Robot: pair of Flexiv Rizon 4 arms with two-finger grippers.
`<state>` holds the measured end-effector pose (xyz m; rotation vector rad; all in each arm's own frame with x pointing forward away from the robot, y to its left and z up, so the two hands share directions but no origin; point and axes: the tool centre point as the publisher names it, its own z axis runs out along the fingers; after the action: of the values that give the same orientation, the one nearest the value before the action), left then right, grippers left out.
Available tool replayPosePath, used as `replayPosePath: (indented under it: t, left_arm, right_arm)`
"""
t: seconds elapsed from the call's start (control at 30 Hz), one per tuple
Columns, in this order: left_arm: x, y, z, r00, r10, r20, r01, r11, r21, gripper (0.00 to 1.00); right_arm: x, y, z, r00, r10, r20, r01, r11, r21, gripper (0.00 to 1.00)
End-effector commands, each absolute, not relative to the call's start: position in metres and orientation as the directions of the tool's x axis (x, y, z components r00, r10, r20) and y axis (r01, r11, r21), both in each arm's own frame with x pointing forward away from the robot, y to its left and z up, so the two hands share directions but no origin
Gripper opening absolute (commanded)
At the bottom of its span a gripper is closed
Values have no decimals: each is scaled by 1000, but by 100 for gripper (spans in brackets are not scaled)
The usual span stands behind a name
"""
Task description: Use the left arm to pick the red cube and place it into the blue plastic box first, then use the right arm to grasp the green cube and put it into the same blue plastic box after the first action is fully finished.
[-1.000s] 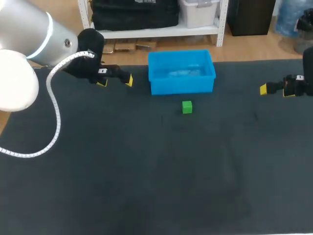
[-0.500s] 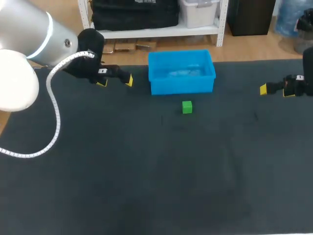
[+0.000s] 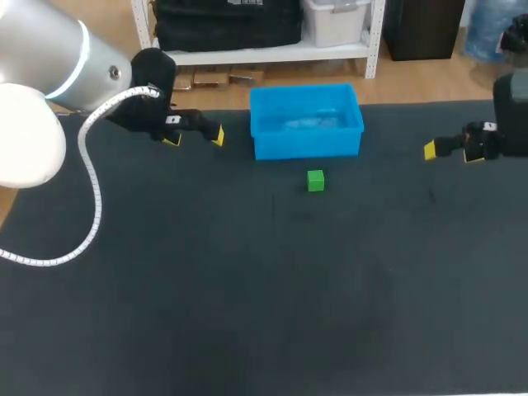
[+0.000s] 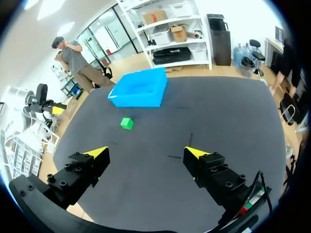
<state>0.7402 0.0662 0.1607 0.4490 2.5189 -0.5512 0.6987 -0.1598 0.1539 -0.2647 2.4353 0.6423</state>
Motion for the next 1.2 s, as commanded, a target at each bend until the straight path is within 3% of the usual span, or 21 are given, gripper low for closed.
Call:
replayPosePath:
  t: [0.03,1.2]
  left_arm:
    - [740,68,160,-809,203,-552,417,859,-296,100]
    - [740,68,160,-809,203,-552,417,859,-296,100]
  right_arm:
    - [704,-147,161,-820,-45,-571,-292,890,349,100]
    - [718,-81,154,-922,-161,-351,-251,940,229,100]
